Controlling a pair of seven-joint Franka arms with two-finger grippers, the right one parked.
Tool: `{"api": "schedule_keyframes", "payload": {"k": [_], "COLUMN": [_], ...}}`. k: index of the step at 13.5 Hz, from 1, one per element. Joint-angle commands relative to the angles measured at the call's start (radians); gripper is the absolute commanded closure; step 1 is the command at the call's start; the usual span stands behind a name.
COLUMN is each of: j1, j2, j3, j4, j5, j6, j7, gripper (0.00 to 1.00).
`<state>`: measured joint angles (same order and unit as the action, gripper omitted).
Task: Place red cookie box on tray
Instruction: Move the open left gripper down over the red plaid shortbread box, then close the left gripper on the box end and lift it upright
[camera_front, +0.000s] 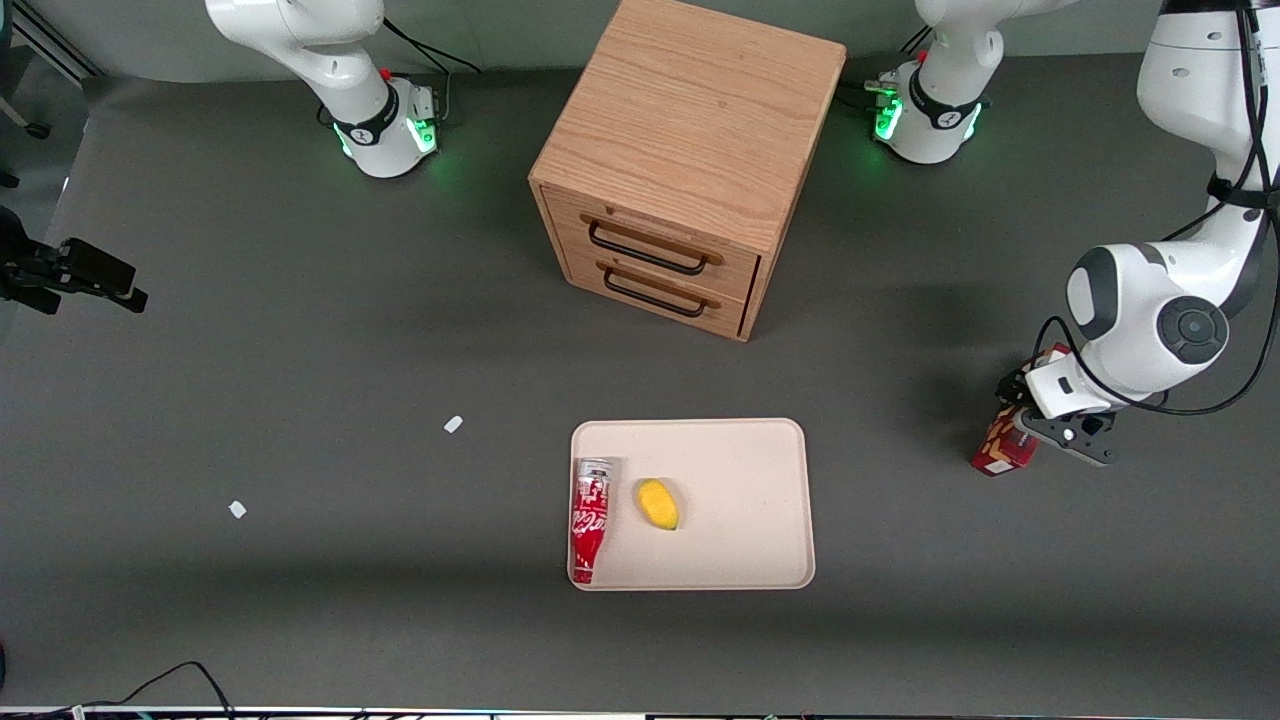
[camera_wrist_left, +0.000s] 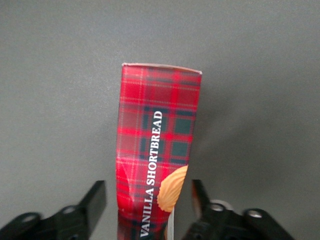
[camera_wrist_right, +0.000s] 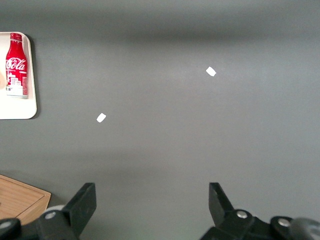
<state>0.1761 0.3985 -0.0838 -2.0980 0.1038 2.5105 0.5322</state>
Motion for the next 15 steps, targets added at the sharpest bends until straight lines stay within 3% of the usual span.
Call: {"api": "schedule_keyframes", "payload": {"k": [1,3,9,13,15], "j1": [-0.009,-0.009,-0.009,-0.009,-0.013], "j2": [-0.01,-0.009,-0.038,-0.073,-0.09], "j3": [0.009,0.009,0.007,0.002,-0.002], "j4": [-0.01,-0.01,0.032,0.171,0.255], "j5": [0.011,0.011,0.0,-0.012,-0.071], "j6": [-0.002,-0.007,-0.1,-0.301,-0.399], "j7": [-0.001,-0.003,-0.023,-0.056,-0.119], "gripper": [0.8,1.0,1.0,1.0,1.0]}}
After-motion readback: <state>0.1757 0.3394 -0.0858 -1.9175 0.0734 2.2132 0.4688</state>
